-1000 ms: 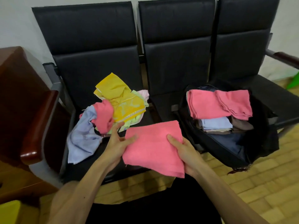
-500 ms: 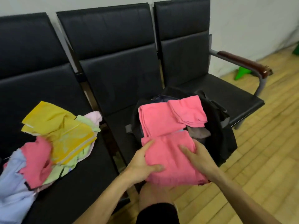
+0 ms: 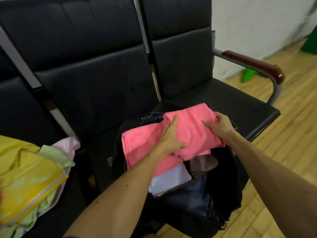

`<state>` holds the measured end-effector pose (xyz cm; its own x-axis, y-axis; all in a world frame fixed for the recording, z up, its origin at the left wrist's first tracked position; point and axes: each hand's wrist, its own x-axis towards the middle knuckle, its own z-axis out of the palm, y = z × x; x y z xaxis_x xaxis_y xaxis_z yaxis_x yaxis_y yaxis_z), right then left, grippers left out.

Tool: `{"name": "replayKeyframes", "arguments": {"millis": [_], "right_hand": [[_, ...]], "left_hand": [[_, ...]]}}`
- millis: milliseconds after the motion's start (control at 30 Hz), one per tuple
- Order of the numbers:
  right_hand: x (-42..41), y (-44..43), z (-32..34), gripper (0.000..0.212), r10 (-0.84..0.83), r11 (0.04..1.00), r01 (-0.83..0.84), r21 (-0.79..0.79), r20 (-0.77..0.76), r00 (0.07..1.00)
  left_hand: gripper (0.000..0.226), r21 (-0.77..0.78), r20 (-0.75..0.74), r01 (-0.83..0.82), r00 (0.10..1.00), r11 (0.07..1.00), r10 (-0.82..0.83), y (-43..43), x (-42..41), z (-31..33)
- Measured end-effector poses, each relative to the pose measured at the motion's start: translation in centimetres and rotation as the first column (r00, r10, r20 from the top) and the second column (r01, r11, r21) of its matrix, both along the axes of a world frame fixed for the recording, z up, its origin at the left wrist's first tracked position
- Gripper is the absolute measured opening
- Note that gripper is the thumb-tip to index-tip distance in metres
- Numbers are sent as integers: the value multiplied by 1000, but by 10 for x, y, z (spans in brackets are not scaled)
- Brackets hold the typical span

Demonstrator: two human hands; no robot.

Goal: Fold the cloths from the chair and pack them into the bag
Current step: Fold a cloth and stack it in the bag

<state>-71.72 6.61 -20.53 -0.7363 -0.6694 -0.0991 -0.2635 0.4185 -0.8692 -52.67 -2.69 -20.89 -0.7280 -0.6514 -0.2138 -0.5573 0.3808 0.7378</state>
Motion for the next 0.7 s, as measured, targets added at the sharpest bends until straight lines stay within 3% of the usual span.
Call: {"name": "replayKeyframes", "arguments": {"millis": [200, 300, 400, 467, 567, 700], "right_hand": [[-6, 0, -25, 52, -35, 985, 49, 165, -87, 996], [2, 0, -19, 63, 2, 973, 29, 231, -133, 991], [26, 0, -5, 69, 65, 958, 19, 286, -282, 957], [61, 0, 11, 62, 115, 979, -45, 200, -358, 926], [138, -2, 32, 46, 276, 961, -266, 80, -368, 888], [261, 4, 29, 38, 417, 887, -448, -110, -224, 881]], "left_hand": [[119, 100, 124, 15, 992, 995, -28, -8, -2, -28], [115, 104, 110, 13, 994, 995, -24, -11, 1, -20], [97, 30, 35, 0, 999, 1000, -2, -16, 15, -2], [77, -55, -58, -66, 996, 996, 63, -18, 40, 14], [46, -167, -183, -231, 963, 959, 200, -17, 103, 43], [17, -194, -334, -480, 852, 856, 402, 11, 234, 53]]}}
